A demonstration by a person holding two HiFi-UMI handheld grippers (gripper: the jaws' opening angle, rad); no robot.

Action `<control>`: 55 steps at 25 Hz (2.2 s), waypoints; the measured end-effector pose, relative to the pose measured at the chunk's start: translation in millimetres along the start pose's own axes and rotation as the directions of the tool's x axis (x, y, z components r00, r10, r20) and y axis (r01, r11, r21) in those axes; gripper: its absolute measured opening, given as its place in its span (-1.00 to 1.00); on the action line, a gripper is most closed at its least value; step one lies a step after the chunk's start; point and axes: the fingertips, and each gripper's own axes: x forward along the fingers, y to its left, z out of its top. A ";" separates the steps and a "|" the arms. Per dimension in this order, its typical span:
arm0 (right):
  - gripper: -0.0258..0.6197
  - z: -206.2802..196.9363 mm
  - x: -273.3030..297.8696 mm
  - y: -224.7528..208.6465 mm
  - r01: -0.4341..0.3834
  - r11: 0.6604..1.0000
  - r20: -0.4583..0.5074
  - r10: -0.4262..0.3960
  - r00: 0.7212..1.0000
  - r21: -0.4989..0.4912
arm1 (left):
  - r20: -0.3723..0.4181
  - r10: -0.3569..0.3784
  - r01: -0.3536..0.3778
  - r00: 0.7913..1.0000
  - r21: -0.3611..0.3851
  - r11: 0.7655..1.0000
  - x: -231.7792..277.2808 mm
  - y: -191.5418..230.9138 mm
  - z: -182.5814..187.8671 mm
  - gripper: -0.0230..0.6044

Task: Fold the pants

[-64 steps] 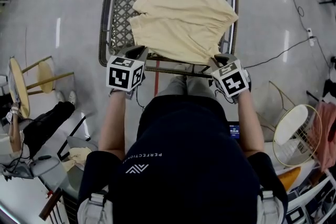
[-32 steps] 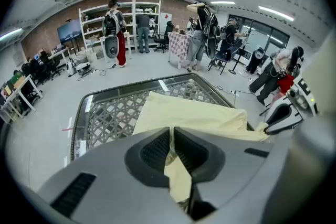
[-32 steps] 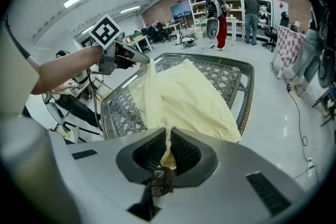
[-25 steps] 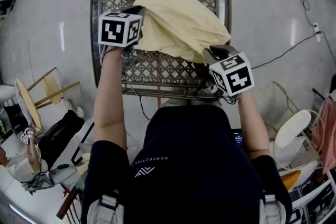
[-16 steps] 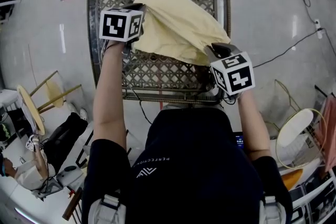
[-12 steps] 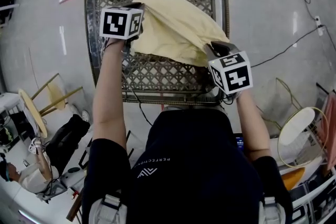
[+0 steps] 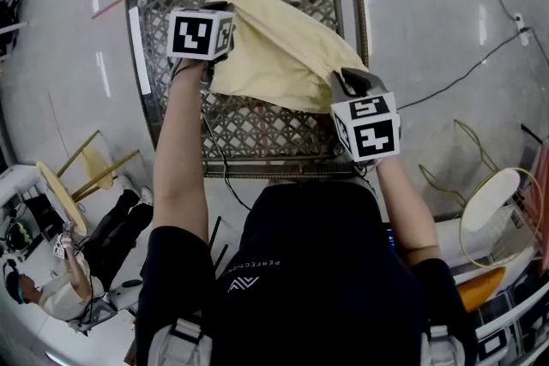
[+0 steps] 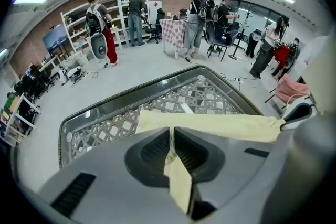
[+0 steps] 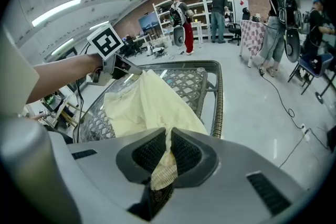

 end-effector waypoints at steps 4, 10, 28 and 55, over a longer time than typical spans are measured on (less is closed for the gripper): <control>-0.76 3.3 2.1 -6.4 -0.006 0.999 0.027 0.004 1.000 0.048 | 0.016 0.000 0.000 1.000 -0.032 0.999 7.4 2.5 6.7 -0.82; -0.76 9.2 2.9 -10.3 -0.003 0.998 0.063 -0.001 0.998 0.067 | 0.038 0.031 -0.029 0.999 -0.052 0.998 15.7 5.7 17.2 -0.82; -0.57 15.0 0.1 -31.1 0.038 0.990 0.138 -0.057 0.989 0.135 | 0.057 0.128 -0.125 0.990 -0.051 0.991 35.3 12.4 21.7 -0.81; -0.60 16.5 -19.8 -41.5 0.110 0.988 0.183 -0.129 0.975 0.109 | 0.196 0.249 -0.218 0.948 -0.170 0.961 -5.0 43.8 31.4 -0.58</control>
